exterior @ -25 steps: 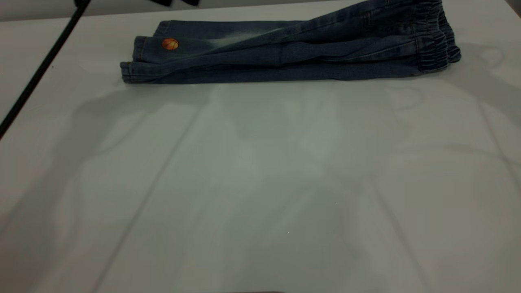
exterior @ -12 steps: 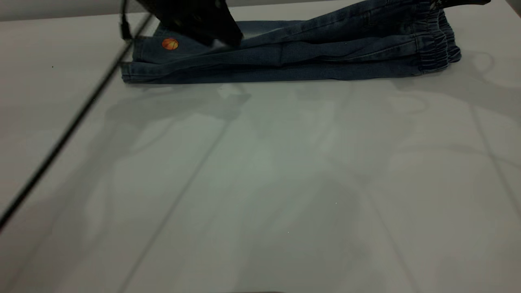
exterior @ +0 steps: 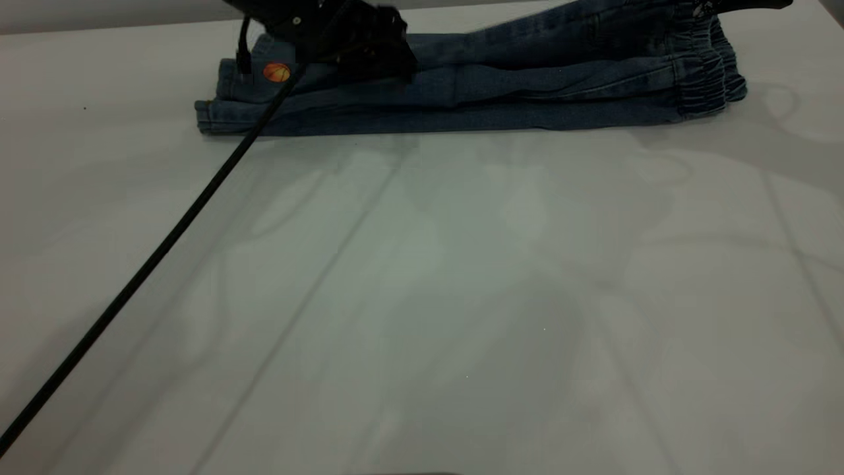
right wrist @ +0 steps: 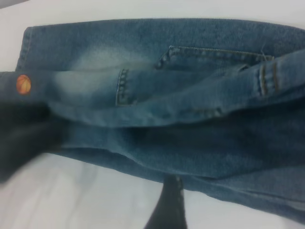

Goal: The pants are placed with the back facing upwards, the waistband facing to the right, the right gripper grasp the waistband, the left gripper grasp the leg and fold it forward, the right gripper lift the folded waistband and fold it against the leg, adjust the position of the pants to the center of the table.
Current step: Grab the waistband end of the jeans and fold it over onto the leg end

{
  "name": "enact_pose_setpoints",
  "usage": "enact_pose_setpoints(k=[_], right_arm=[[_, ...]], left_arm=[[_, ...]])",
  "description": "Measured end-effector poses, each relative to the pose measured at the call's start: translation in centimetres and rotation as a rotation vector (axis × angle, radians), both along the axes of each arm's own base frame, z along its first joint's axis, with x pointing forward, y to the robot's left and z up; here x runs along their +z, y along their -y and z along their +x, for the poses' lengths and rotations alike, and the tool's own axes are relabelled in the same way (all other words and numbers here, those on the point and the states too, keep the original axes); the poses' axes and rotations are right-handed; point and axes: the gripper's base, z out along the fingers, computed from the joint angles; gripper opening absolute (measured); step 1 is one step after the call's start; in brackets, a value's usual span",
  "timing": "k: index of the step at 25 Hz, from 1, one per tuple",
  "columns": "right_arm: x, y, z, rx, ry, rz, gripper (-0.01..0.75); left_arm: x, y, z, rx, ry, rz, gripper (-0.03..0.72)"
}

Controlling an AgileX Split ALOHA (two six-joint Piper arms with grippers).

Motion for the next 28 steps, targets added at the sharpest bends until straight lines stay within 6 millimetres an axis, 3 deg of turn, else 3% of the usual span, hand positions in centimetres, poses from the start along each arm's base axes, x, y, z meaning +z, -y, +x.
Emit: enact_pose_setpoints(k=[3, 7, 15, 20, 28], right_arm=[[0.0, 0.0, 0.0, 0.0, 0.0, 0.0, 0.593], [0.0, 0.0, 0.0, 0.003, 0.0, -0.003, 0.593], [-0.1, 0.2, 0.1, -0.007, 0.003, -0.024, 0.593], [-0.9, 0.6, 0.0, -0.05, -0.044, -0.053, 0.593], [-4.3, 1.6, 0.5, -0.073, -0.062, -0.183, 0.593]], left_arm=[[1.2, -0.5, 2.1, 0.1, 0.14, 0.024, 0.514], [2.8, -0.2, 3.1, 0.104, 0.188, -0.003, 0.514], [1.7, 2.7, -0.3, -0.254, -0.148, -0.147, 0.514], [1.7, 2.5, 0.0, -0.234, -0.124, -0.13, 0.514], [1.8, 2.2, 0.5, -0.189, -0.08, -0.111, 0.514]])
